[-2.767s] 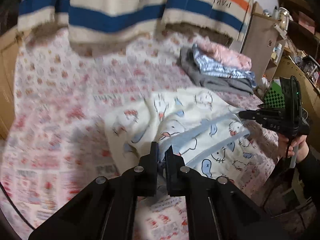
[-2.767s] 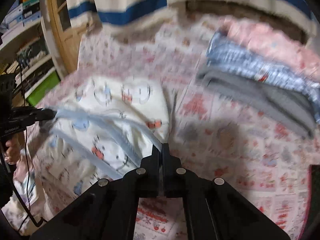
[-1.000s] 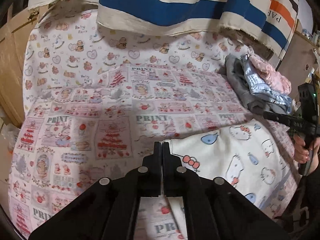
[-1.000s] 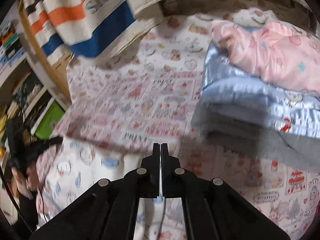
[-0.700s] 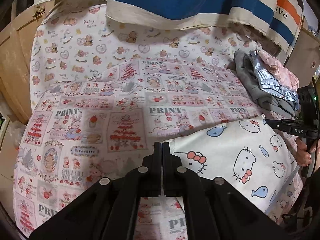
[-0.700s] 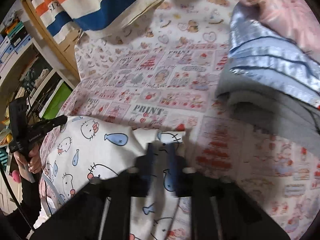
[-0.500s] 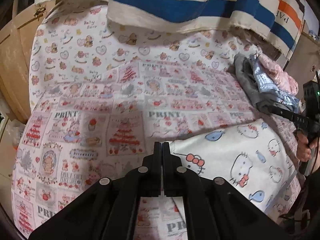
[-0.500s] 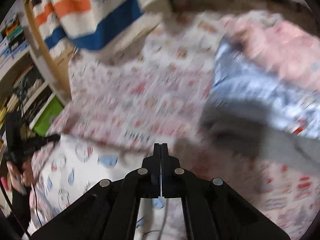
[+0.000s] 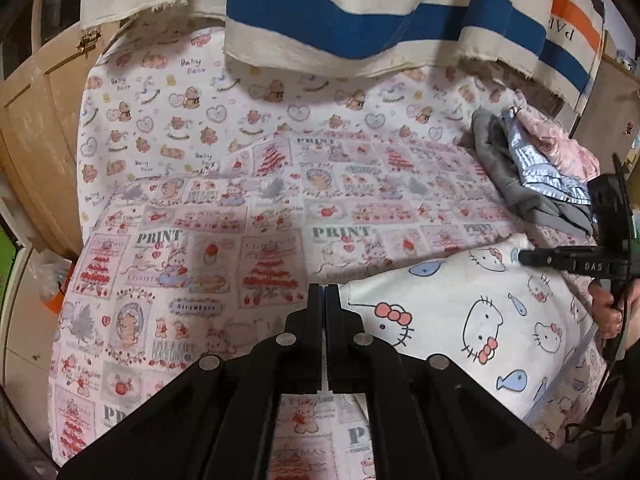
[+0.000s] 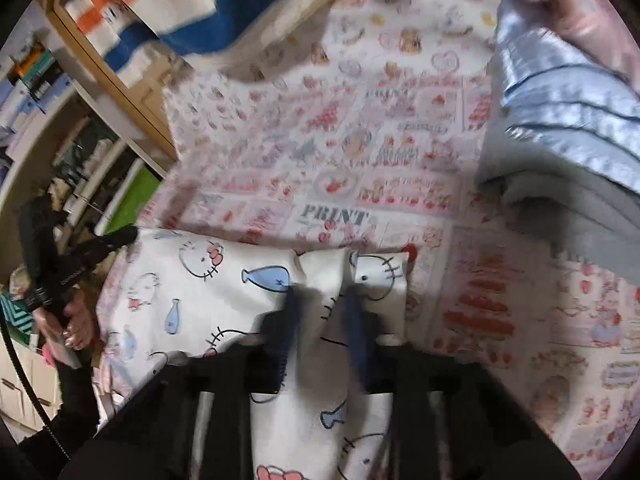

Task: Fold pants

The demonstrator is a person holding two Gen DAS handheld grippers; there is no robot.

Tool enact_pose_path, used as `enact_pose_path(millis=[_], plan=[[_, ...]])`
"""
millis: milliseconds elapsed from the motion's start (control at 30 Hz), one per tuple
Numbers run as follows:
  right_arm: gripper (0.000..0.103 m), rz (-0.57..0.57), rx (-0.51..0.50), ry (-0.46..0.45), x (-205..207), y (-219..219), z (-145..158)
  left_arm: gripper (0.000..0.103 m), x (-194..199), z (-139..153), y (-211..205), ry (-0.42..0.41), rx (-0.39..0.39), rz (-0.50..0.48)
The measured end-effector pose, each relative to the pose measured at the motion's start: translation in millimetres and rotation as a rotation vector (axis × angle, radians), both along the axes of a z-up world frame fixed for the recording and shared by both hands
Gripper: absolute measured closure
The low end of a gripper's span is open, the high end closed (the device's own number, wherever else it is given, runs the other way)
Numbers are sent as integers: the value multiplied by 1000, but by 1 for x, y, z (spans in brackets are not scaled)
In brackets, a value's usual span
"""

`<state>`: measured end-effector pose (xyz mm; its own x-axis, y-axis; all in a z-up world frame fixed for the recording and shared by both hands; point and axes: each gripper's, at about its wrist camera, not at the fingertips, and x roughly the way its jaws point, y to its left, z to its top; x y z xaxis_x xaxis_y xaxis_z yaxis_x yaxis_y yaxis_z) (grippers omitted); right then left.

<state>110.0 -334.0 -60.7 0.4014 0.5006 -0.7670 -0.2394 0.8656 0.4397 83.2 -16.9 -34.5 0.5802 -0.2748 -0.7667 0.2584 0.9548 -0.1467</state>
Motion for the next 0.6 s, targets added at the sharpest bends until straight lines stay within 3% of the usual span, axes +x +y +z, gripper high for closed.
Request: enact_pose_path(millis=[133,267,433,600], plan=[[100,-76,-70,-165,-8,1,32,102,4,-1,-2,0,-12,0],[100,-78,-106,-195,2,3,50,102,12,2,-11,-17,-1,-4],[99,-90,-179,-132,18,5,16,102,34,-17,-14,41,19,18],[99,-111,-191,-160,26,5,7,102,32,-31,-17,75,41,10]])
